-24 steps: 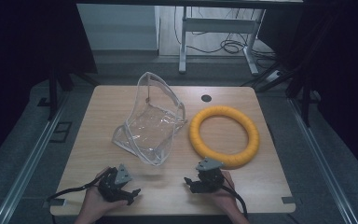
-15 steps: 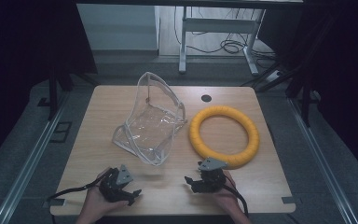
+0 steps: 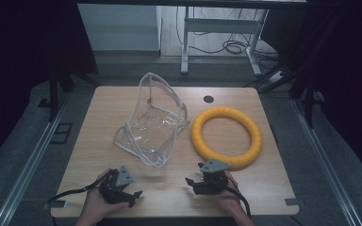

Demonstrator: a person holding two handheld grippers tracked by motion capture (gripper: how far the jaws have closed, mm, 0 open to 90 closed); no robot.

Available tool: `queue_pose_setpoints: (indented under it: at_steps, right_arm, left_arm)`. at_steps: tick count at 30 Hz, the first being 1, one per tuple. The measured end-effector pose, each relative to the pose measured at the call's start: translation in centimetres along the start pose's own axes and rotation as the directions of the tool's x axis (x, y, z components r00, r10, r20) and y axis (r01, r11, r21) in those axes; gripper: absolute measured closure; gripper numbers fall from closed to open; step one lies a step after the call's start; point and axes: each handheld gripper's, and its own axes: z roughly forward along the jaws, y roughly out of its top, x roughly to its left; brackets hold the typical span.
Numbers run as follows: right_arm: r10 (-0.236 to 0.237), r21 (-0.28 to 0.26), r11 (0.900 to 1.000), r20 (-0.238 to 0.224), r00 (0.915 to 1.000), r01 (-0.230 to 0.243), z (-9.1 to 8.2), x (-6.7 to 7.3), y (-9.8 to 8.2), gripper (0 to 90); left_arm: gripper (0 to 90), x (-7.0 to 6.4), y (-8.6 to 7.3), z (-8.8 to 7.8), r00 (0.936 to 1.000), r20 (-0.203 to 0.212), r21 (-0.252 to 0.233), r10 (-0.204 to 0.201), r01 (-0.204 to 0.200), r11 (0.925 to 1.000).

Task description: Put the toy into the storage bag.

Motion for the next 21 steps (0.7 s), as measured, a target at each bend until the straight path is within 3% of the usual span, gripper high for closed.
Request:
queue_pose_setpoints:
  at_steps: [7,15,21]
  right_arm:
    - [0.015,-0.01,1.0,0.011,0.9998,-0.015,-0.4,-0.4,0.0,23.1]
    - [0.021,-0.037,0.999,-0.022,0.9995,-0.022,-1.6,-0.8,0.2,25.4]
    - [0.057,-0.04,0.997,-0.027,0.998,-0.058,-2.2,-1.1,0.4,27.0]
  left_arm:
    - [15.9,0.0,0.0,0.0,1.0,0.0,-0.002,-0.003,0.003,1.0]
    - [15.9,0.0,0.0,0.1,1.0,0.005,-0.001,-0.006,0.006,1.0]
    - [15.9,0.0,0.0,0.0,1.0,0.004,-0.002,-0.007,0.007,1.0]
